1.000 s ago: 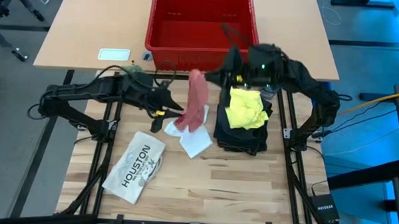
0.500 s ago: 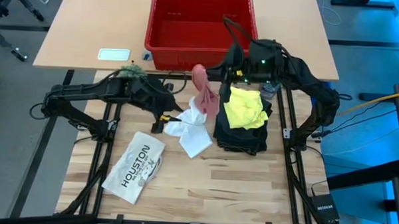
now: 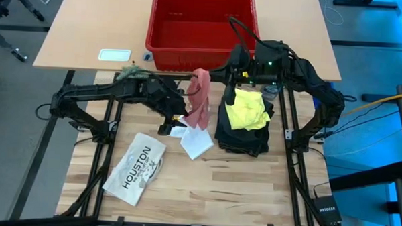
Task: Fold laundry
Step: Fold the pink panty
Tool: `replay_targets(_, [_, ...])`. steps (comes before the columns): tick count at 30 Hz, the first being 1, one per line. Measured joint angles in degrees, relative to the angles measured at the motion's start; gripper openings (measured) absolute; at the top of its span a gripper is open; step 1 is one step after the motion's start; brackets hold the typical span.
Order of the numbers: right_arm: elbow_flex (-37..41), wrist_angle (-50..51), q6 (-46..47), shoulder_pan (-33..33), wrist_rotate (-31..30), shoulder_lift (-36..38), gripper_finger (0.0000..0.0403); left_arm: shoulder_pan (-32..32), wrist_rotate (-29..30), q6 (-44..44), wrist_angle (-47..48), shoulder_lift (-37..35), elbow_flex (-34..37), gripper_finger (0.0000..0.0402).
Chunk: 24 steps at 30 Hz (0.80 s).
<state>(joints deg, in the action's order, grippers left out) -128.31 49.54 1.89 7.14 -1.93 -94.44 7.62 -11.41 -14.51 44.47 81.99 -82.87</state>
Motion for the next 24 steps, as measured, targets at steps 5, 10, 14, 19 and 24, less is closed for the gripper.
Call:
replay_targets(5, [0.0, 0.02, 0.0, 0.02, -0.07, 0.01, 0.0, 0.07, 1.62, 1.84, -0.41, 4.69, 0.0, 0.0116])
replay_targets(10, [0.0, 0.02, -0.02, 0.02, -0.16, 0.01, 0.0, 0.04, 1.52, 2.63, -4.83, 7.0, 0.0, 0.0011])
replay_targets(14, [0.0, 0.04, -0.26, 0.01, -0.66, 0.01, 0.0, -0.13, 1.51, 3.21, -6.06, 6.77, 0.0, 0.0002])
replay_targets(19, [0.0, 0.18, -0.59, 0.02, -1.14, 0.01, 0.0, -0.13, 2.9, 3.59, -4.61, 4.72, 0.0, 0.0001])
replay_targets(24, [0.0, 2.28, -0.94, 0.0, -2.47, 0.16, 0.0, -0.03, 11.36, 4.04, 1.18, 0.46, 0.0, 0.0])
